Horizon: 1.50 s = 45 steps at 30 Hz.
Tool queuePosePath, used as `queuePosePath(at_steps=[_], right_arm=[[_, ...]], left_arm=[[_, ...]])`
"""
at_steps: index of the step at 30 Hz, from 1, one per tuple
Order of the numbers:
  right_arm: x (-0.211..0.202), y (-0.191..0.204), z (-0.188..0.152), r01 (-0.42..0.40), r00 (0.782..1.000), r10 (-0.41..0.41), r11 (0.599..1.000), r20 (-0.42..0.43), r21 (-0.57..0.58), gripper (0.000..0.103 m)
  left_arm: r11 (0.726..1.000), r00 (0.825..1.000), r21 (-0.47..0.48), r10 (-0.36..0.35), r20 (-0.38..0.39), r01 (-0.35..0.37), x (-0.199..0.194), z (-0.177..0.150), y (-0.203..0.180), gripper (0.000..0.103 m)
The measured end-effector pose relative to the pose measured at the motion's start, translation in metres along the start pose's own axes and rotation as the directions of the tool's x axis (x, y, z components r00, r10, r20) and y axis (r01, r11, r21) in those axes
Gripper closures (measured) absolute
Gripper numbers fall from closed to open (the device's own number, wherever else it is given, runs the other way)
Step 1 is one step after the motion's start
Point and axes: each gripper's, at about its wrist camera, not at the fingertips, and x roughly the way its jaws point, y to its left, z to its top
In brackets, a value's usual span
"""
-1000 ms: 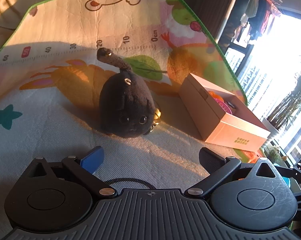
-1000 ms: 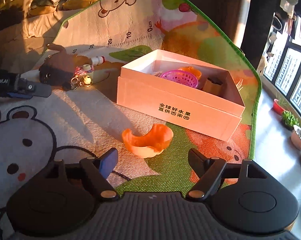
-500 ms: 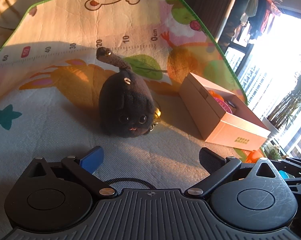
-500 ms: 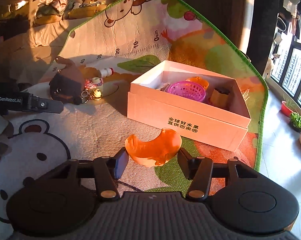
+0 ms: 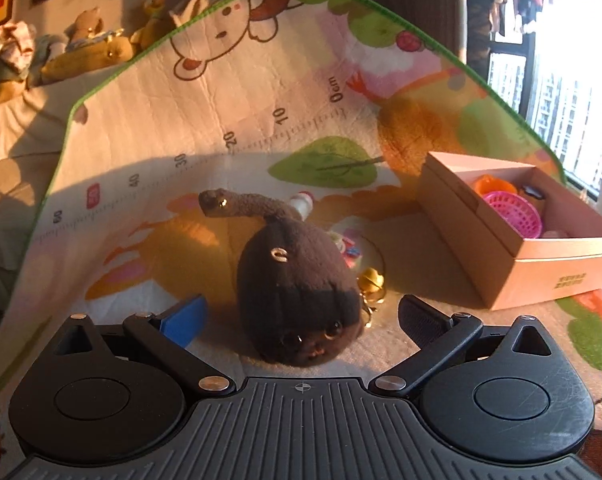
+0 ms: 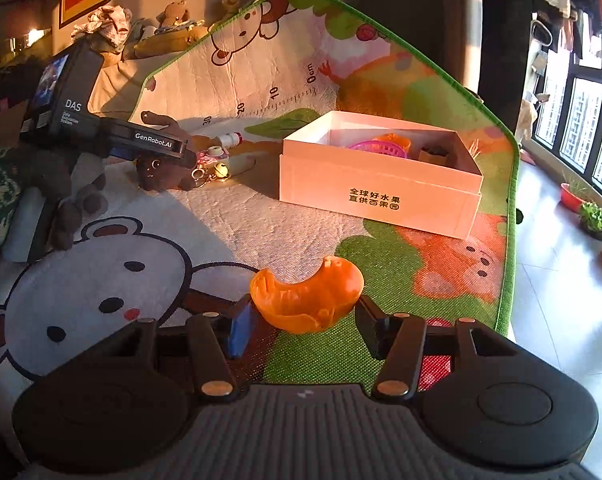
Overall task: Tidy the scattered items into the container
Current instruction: 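Grasp the orange half-shell with the right gripper while the left gripper grasps the brown plush cat, then lift and carry the shell and plush cat over the white box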
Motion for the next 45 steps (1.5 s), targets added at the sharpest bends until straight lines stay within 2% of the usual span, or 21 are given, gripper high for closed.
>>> queuePosePath(at_steps=[4,6,7,11,15,17,19,20,21,23,25,27,31,33,34,35,36,38,40,41,45], right_arm=[[-0.001,-0.005,-0.006,0.001,1.000,-0.001,1.000,-0.003,0.008,0.049],[-0.001,-0.006,-0.009,-0.006,1.000,0.006,1.000,-0.006,0.015,0.049],[-0.001,-0.007,-0.011,-0.009,1.000,0.010,1.000,-0.008,0.016,0.049],[-0.002,-0.009,-0.015,-0.008,1.000,0.009,1.000,-0.008,0.025,0.049],[-0.003,-0.011,-0.017,-0.003,1.000,0.003,0.999,-0.010,0.032,0.049],[-0.003,-0.011,-0.017,-0.002,1.000,0.002,0.999,-0.012,0.032,0.049],[-0.003,-0.011,-0.017,0.001,1.000,-0.001,1.000,-0.011,0.031,0.049],[-0.003,-0.011,-0.017,0.003,1.000,-0.003,1.000,-0.010,0.031,0.049],[-0.003,-0.011,-0.017,0.005,1.000,-0.005,1.000,-0.009,0.031,0.049],[-0.003,-0.011,-0.018,0.006,1.000,-0.006,0.999,-0.012,0.033,0.048],[-0.003,-0.012,-0.018,0.008,1.000,-0.007,0.999,-0.015,0.036,0.045],[-0.003,-0.012,-0.019,0.008,1.000,-0.008,0.999,-0.016,0.037,0.041],[-0.002,-0.011,-0.019,0.014,1.000,-0.014,0.999,-0.017,0.035,0.035],[-0.001,-0.011,-0.019,0.020,1.000,-0.019,0.999,-0.018,0.035,0.032],[-0.001,-0.011,-0.019,0.025,1.000,-0.024,0.999,-0.019,0.034,0.030],[0.000,-0.011,-0.019,0.029,0.999,-0.028,0.999,-0.020,0.032,0.028],[0.000,-0.011,-0.019,0.031,0.999,-0.031,0.999,-0.022,0.029,0.027],[0.000,-0.010,-0.018,0.034,0.999,-0.034,0.999,-0.023,0.014,0.027],[0.002,-0.008,-0.014,0.037,0.999,-0.038,0.999,-0.027,-0.014,0.027],[0.003,-0.008,-0.012,0.039,0.999,-0.040,0.999,-0.030,-0.028,0.027],[0.010,-0.008,-0.006,0.036,0.998,-0.039,0.998,-0.045,-0.057,0.027]], left_arm=[[1.000,1.000,0.026,-0.004,-0.024,0.005,0.013,0.006,-0.001,0.001],[0.998,0.999,0.066,-0.005,-0.038,0.008,0.013,0.003,-0.004,0.017],[0.996,0.999,0.087,0.000,-0.047,0.004,0.013,0.001,-0.006,0.029],[0.991,0.999,0.134,-0.023,-0.046,0.029,0.001,-0.006,-0.010,0.031],[0.973,0.988,0.172,-0.144,-0.060,0.153,-0.031,-0.017,-0.022,0.031],[0.941,0.959,0.192,-0.265,-0.096,0.279,-0.051,-0.025,-0.032,0.030],[0.886,0.909,0.212,-0.384,-0.161,0.412,-0.066,-0.034,-0.041,0.029],[0.861,0.888,0.229,-0.419,-0.189,0.455,-0.072,-0.040,-0.046,0.027],[0.843,0.878,0.256,-0.431,-0.209,0.474,-0.078,-0.044,-0.050,0.026],[0.823,0.879,0.314,-0.419,-0.225,0.473,-0.085,-0.050,-0.053,0.023],[0.823,0.896,0.356,-0.387,-0.218,0.442,-0.088,-0.052,-0.050,0.013],[0.835,0.922,0.393,-0.332,-0.200,0.386,-0.088,-0.052,-0.042,0.007],[0.869,0.966,0.431,-0.178,-0.186,0.243,-0.078,-0.050,-0.023,0.007],[0.887,0.982,0.434,-0.090,-0.168,0.156,-0.072,-0.049,-0.012,0.007],[0.898,0.984,0.418,-0.069,-0.166,0.134,-0.071,-0.048,-0.006,0.007],[0.912,0.981,0.384,-0.080,-0.175,0.143,-0.072,-0.046,0.000,0.007],[0.924,0.973,0.335,-0.126,-0.192,0.185,-0.074,-0.043,0.005,0.006],[0.928,0.940,0.213,-0.260,-0.219,0.306,-0.080,-0.038,0.012,0.004],[0.916,0.913,0.137,-0.344,-0.219,0.378,-0.084,-0.037,0.009,0.002],[0.914,0.912,0.133,-0.351,-0.211,0.383,-0.085,-0.037,0.004,0.002],[0.929,0.938,0.168,-0.302,-0.173,0.330,-0.080,-0.038,-0.027,0.002]])
